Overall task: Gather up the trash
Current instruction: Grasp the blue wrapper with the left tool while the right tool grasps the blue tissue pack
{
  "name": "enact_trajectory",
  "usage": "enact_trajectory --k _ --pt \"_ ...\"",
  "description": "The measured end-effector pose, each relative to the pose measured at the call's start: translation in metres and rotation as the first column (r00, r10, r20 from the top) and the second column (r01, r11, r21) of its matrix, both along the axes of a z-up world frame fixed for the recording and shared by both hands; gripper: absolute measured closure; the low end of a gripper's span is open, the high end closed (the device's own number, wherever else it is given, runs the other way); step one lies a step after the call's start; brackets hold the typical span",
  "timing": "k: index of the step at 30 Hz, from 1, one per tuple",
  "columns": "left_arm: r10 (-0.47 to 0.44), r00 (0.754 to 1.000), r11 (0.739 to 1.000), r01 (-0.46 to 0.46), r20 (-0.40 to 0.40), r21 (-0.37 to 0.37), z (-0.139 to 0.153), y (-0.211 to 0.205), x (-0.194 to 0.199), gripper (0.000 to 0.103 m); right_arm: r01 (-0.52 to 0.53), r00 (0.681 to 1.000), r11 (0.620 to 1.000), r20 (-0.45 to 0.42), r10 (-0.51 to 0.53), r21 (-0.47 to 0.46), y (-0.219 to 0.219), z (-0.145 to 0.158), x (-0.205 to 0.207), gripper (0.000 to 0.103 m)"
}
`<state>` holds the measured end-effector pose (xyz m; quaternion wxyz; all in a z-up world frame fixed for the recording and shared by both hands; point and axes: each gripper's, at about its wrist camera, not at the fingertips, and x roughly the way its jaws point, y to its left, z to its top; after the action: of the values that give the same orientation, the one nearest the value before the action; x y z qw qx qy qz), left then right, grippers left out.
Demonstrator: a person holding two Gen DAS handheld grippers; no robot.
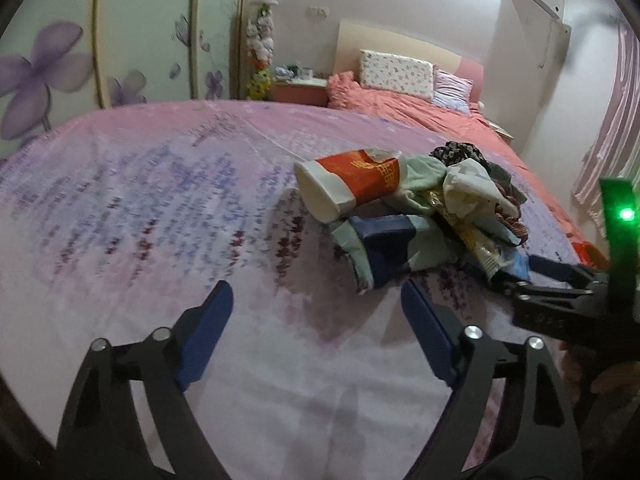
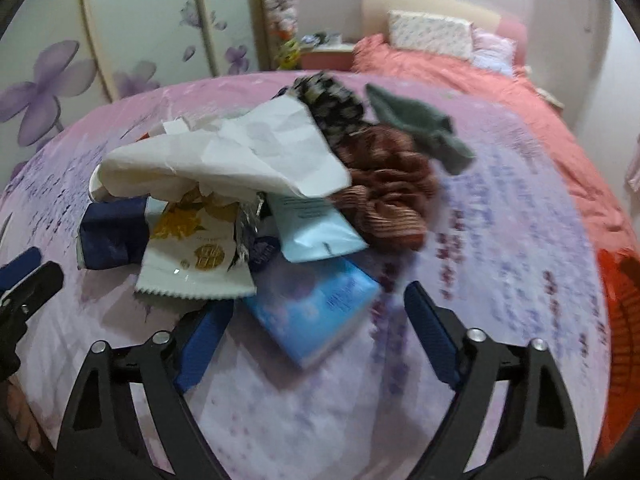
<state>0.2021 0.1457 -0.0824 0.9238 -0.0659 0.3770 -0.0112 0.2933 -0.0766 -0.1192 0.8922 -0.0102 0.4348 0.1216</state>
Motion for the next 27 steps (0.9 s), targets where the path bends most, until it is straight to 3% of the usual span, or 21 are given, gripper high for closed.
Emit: enact_trajectory --k 2,6,12,17,19,20,22,25,26,27 --pt "-0.018 1.0 0.999 0.018 -0.013 -0.041 -0.002 0.001 0.009 0.025 -0.019 1.0 1.0 0.002 0.019 0.017 0.001 0.001 0.002 0.029" --pt "-0.046 0.999 0.997 0.044 -0.027 -0.07 -0.004 -0.007 0.022 0.031 -0.019 1.0 1.0 0.007 0.019 0.025 -0.007 0.003 -0.01 0.035" --pt "-0.071 0.997 0.997 0.07 -0.039 -0.039 -0.007 -0.023 0.038 0.037 0.047 0.999 0.999 0.009 -0.047 0.006 -0.034 0.0 -0.037 0.036" --pt "-0.083 0.994 0.996 0.08 -0.074 -0.047 -0.016 -0.033 0.05 0.041 0.165 0.986 0.986 0.002 -0.165 -0.001 -0.059 -0.002 -0.048 0.036" --pt "-0.099 0.992 0.994 0.095 -0.078 -0.06 -0.018 -0.035 0.051 0.068 0.201 0.98 0.98 -0.004 -0.201 0.005 -0.067 -0.003 -0.05 0.036" --pt "-0.124 0.989 0.989 0.118 -0.082 -0.085 -0.019 -0.038 0.051 0.072 0.209 0.978 0.978 -0.005 -0.209 0.008 -0.067 -0.004 -0.05 0.036" --pt "-0.167 0.983 0.981 0.157 -0.082 -0.118 -0.021 -0.044 0.046 0.073 0.213 0.977 0.977 -0.005 -0.213 0.008 -0.068 -0.005 -0.052 0.036" --pt "-0.198 0.977 0.977 0.19 -0.082 -0.094 -0.021 -0.053 0.037 0.073 0.215 0.977 0.977 -0.003 -0.215 0.006 -0.064 -0.007 -0.052 0.036" --pt "-0.193 0.978 0.979 0.188 -0.075 -0.079 -0.02 -0.053 0.034 0.066 0.215 0.977 0.977 -0.003 -0.215 0.008 -0.063 -0.007 -0.055 0.036" --pt "-0.182 0.981 0.982 0.178 -0.068 -0.059 -0.019 -0.053 0.032 0.052 0.216 0.976 0.976 -0.003 -0.216 0.01 -0.062 -0.008 -0.053 0.035"
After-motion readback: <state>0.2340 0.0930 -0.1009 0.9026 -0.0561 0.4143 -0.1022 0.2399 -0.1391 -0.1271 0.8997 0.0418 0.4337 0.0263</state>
